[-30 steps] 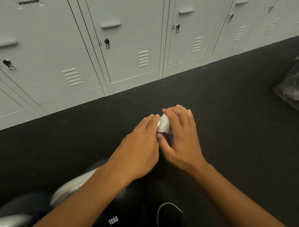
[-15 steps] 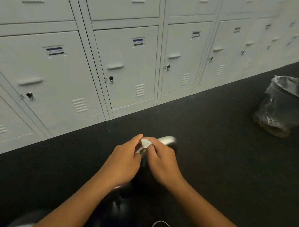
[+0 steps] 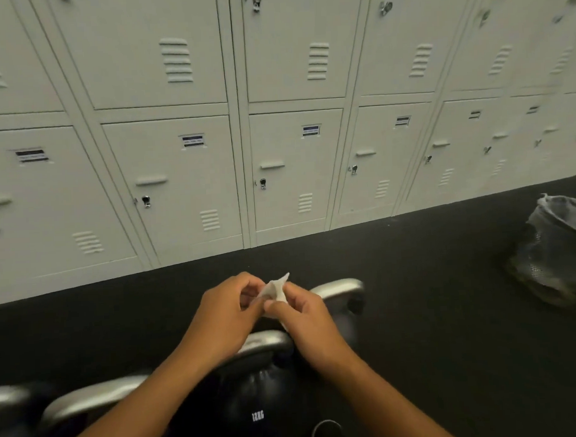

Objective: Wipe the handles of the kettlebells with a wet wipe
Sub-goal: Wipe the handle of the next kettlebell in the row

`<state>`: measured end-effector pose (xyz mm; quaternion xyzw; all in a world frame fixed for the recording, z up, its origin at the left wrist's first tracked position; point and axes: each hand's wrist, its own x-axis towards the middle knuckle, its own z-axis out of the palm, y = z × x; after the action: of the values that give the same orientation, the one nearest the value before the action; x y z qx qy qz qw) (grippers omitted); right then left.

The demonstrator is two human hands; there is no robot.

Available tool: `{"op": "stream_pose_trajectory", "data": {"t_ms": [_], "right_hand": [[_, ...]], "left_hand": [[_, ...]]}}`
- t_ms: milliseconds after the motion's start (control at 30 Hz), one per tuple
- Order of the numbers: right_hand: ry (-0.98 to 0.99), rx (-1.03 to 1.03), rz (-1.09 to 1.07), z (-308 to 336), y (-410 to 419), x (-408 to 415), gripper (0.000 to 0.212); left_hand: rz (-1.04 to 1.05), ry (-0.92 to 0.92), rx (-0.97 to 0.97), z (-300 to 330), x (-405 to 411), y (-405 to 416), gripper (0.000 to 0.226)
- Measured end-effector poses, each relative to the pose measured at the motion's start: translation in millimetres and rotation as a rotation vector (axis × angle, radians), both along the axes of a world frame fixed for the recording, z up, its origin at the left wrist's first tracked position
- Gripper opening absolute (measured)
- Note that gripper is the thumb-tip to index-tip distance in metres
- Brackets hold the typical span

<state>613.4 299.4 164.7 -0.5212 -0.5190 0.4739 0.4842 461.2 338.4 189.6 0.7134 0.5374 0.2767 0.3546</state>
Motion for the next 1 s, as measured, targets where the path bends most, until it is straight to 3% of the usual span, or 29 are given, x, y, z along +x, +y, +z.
{"op": "stream_pose_trajectory", "data": {"t_ms": [167,367,500,633,733,867,1000], "right_hand": [[0.016,0.03,0.045,9.3,-16.1,-22.1,0.012],[0.021,0.019,0.105,10.7,-25.2,-40.6,0.025],[0.006,0.042,-0.001,-7.4,-23.8,-49.0,0.013],[0.035,0.075,-0.044,-28.5,-21.4,-42.2,0.026],[0.03,0.118,-0.173,-49.1,-17.2,-33.1,0.03],[-0.212,0.27,-0.411,-81.9,-14.2,-20.3,0.044],[-0.389,0.401,-0.527,-114.6,-12.4,-14.7,0.048]], "left_hand": [[0.036,-0.026,0.018,6.6,-26.1,-18.5,0.009],[0.066,0.019,0.084,4.3,-45.0,-30.3,0.01],[0.071,0.013,0.143,-13.5,-46.8,-31.0,0.013],[0.047,0.036,0.225,-34.3,-40.1,-27.6,0.016],[0.032,0.071,0.288,-52.8,-30.7,-27.2,0.034],[0.004,0.313,0.396,-81.1,-23.9,-36.6,0.042],[0.006,0.386,0.548,-104.5,-34.1,-41.8,0.041]]}}
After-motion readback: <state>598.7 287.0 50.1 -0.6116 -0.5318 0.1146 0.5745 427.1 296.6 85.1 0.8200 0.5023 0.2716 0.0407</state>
